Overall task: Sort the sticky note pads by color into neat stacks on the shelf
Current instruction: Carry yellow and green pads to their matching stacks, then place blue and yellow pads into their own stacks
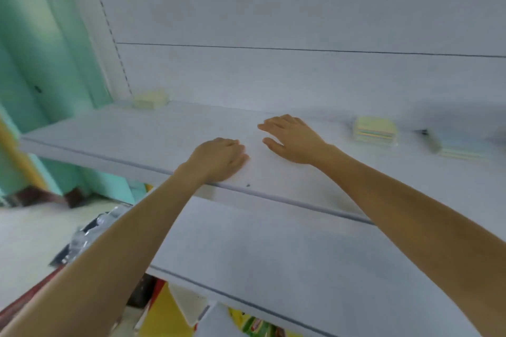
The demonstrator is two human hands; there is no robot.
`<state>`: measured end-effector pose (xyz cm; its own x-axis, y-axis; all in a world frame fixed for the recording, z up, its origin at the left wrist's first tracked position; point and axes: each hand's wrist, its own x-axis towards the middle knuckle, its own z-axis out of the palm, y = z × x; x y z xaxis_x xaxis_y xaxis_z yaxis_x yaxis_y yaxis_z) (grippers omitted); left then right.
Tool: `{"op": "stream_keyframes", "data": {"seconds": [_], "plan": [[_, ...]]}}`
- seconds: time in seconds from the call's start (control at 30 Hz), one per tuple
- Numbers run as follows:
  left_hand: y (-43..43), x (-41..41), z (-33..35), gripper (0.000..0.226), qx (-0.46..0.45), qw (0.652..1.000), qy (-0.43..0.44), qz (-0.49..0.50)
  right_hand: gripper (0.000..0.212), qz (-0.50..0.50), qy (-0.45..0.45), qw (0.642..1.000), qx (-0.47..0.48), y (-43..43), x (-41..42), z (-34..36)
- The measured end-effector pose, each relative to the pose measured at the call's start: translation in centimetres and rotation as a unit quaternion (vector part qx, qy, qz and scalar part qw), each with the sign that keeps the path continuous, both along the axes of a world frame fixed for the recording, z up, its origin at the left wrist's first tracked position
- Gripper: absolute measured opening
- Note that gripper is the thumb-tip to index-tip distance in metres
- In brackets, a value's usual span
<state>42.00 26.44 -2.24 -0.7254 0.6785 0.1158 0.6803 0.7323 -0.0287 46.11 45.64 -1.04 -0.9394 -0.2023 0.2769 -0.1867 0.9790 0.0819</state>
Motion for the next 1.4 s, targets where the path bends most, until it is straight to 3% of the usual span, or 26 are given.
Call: {"op": "stream_keyframes", "data": {"seconds": [0.17, 0.37, 0.6, 0.73, 0.93, 1.13, 1.3, 1.4], "plan": [[-8.4, -6.9, 0.4, 0.045, 0.028, 0.995, -0.002, 0.096, 0.046, 0.032, -0.024, 0.999, -0.015, -8.0, -7.8, 0.4], [-15.3, -16.5, 0.8, 0.048, -0.006, 0.983, 0.037, 0.178, 0.046, 0.028, -0.044, 0.996, -0.078, -14.6, -19.0, 0.5], [-19.9, -26.0, 1.9, 0.048, -0.009, 0.973, 0.081, 0.217, 0.047, 0.012, -0.062, 0.982, -0.18, -20.2, -30.9, 0.0], [-21.4, -30.8, 2.4, 0.048, 0.002, 0.977, 0.084, 0.198, 0.049, -0.033, -0.069, 0.961, -0.265, -21.7, -35.5, -1.1], [-20.1, -35.9, 0.9, 0.049, 0.012, 0.991, 0.015, 0.135, 0.051, -0.117, -0.079, 0.919, -0.369, -22.2, -38.2, -2.0], [-18.2, -37.1, -0.4, 0.041, 0.057, 0.995, 0.053, 0.056, 0.052, -0.164, -0.062, 0.889, -0.424, -22.9, -38.9, -1.9], [-18.8, -37.8, -0.7, 0.04, 0.125, 0.991, 0.045, 0.029, 0.052, -0.181, -0.048, 0.812, -0.553, -23.1, -38.8, -1.3], [-20.2, -38.8, -0.5, 0.039, 0.14, 0.988, 0.033, 0.05, 0.049, -0.18, -0.021, 0.808, -0.56, -23.0, -38.0, -0.7]]}}
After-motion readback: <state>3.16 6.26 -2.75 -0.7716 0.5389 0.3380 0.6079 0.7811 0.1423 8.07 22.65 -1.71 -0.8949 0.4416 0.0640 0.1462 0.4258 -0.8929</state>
